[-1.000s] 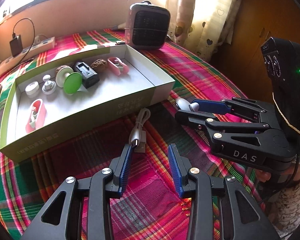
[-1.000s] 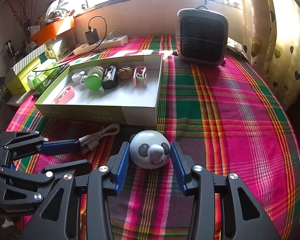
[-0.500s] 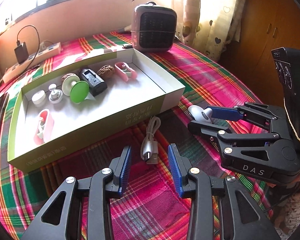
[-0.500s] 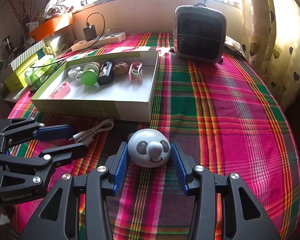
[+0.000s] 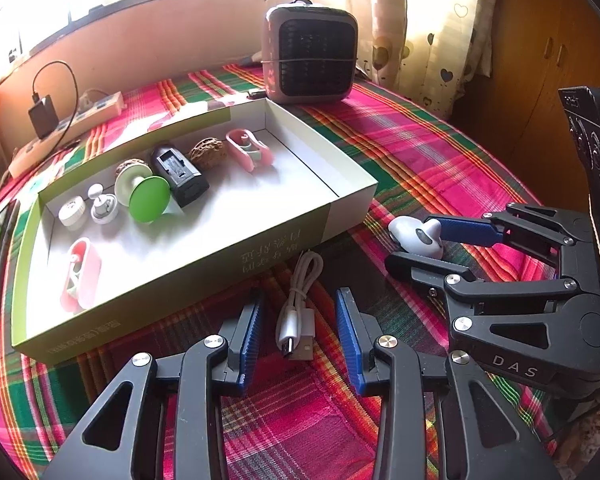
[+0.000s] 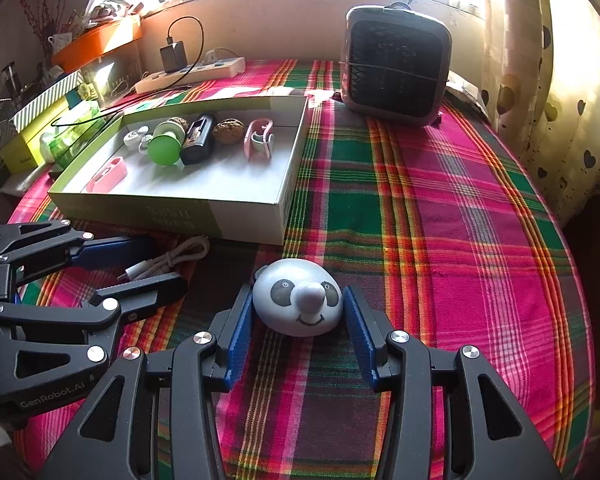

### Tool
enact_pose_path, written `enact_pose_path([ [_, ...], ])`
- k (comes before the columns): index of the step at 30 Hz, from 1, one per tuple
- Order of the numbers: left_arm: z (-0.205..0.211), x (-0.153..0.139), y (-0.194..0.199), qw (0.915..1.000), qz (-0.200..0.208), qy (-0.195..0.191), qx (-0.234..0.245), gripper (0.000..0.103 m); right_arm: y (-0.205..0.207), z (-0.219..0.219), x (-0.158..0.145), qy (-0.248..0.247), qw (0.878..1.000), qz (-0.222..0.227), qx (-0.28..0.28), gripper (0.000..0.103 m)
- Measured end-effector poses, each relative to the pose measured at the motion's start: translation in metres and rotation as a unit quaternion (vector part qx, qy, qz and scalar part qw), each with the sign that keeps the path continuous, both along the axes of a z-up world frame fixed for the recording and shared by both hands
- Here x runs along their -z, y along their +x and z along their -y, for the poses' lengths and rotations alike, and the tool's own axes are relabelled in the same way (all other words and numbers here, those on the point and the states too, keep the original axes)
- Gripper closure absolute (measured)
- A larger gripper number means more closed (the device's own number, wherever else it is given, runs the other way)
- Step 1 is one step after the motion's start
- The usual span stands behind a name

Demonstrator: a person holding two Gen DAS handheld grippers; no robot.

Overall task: Organize objects
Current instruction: 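Grasp the white USB cable with the left tool while the right tool grasps the white panda-face ball, then carry the white cable and panda-face ball over the white box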

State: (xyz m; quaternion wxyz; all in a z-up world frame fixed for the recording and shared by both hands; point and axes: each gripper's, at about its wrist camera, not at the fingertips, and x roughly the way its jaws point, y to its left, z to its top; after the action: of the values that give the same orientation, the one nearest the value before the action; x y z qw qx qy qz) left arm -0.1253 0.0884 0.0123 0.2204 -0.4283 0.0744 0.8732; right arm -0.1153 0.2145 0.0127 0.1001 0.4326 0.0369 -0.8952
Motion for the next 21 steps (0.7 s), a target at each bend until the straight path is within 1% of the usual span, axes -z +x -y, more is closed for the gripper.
enact_pose_path([
  [3,0.0000,0.0000,-0.0001,0.9999,-0.004,-0.010,-0.008,0.079,-0.0004,-0.0007,-0.0002,-0.002,1.000,0.000,0.000,0.057],
  [7,0.0019,-0.0002,-0.0009,0.9999,-0.002,-0.007,-0.013,0.083,-0.0006,-0.0009,0.0000,-0.002,1.000,0.000,0.000,0.057],
  [8,0.0019,0.0000,-0.0005,0.9999,-0.002,-0.006,-0.014,0.086,-0.0007,-0.0010,0.0000,-0.003,1.000,0.000,0.000,0.057],
  [14,0.0006,0.0005,0.0007,0.9998,-0.005,-0.009,-0.015,0.086,-0.0010,-0.0013,0.0001,-0.003,1.000,0.000,0.000,0.057],
  [21,0.0016,0.0005,0.0017,0.9999,-0.003,-0.001,-0.017,0.086,-0.0011,-0.0016,-0.0001,-0.004,1.000,0.000,0.000,0.057],
])
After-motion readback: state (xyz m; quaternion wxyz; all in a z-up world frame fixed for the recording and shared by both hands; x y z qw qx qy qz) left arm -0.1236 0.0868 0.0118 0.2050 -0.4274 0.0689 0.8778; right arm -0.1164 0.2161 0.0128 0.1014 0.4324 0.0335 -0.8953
